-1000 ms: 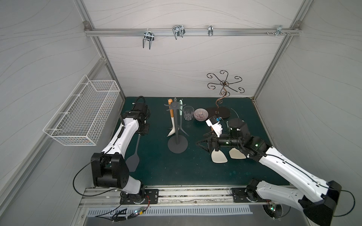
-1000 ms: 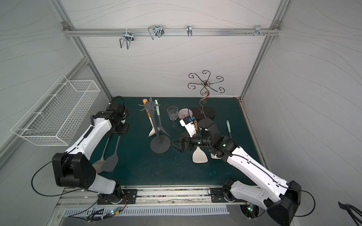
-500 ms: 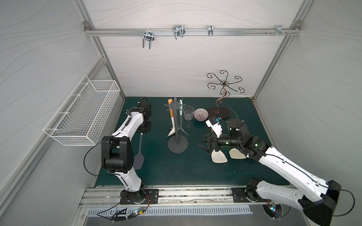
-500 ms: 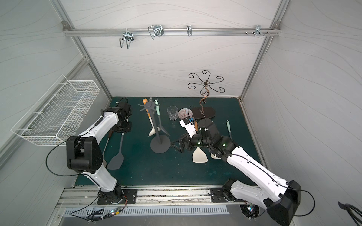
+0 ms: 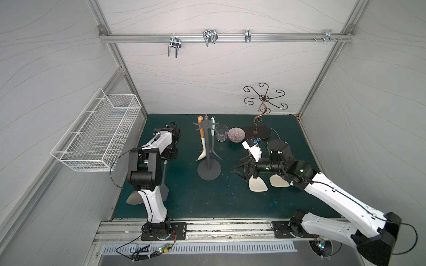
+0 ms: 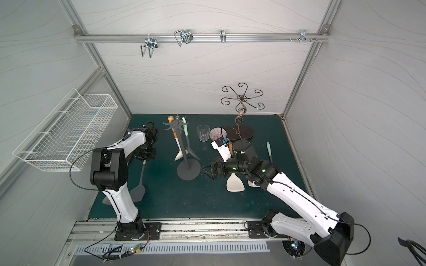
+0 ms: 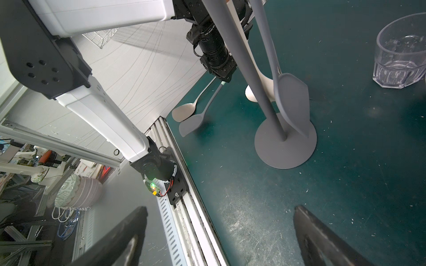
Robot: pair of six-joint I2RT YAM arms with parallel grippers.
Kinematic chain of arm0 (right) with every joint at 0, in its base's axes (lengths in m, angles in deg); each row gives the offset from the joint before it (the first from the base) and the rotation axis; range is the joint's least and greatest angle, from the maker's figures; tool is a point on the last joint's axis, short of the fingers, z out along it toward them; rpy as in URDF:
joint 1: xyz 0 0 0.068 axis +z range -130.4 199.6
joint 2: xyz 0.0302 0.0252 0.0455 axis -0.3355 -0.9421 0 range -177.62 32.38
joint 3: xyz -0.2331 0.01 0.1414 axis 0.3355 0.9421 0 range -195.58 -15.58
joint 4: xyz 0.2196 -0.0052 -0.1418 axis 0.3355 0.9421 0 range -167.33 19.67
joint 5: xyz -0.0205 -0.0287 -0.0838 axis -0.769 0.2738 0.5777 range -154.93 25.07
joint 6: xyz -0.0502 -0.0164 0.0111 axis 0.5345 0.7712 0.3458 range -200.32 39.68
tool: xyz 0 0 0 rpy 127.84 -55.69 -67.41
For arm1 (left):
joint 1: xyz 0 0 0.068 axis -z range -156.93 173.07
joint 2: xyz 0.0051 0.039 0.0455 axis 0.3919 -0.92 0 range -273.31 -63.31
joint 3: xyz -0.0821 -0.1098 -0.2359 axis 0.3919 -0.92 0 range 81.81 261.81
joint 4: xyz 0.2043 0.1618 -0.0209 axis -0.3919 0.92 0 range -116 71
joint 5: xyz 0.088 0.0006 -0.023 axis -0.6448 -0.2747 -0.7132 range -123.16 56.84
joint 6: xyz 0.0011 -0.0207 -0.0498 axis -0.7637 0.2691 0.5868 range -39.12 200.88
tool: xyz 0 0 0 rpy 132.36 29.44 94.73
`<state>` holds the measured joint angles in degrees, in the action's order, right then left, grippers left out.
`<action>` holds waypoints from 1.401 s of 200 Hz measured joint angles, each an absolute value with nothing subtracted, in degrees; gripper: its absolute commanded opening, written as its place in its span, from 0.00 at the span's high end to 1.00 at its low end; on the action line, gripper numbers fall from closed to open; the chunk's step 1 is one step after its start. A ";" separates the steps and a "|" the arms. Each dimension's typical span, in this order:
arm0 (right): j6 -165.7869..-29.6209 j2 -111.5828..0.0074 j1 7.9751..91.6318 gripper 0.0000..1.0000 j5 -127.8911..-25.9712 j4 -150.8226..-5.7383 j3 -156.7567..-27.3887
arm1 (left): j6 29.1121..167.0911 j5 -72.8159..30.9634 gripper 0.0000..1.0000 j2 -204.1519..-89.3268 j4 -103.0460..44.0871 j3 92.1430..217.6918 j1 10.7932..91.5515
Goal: Take the spatula off the kitchen utensil rack
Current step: Place the spatula at the center of the board.
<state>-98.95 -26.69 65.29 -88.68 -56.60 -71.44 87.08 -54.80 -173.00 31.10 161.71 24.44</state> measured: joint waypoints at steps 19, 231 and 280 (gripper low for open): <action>-98.95 -26.74 65.29 0.01 -88.53 -56.62 -71.44 | 87.17 -55.05 1.00 -174.94 31.56 163.33 24.29; -99.35 -25.86 65.34 0.01 -87.83 -56.20 -71.31 | 88.63 -58.67 0.81 -186.83 35.89 171.18 21.66; -99.37 -25.47 65.34 0.01 -87.85 -55.99 -70.89 | 88.65 -59.33 0.58 -186.90 36.72 171.50 21.62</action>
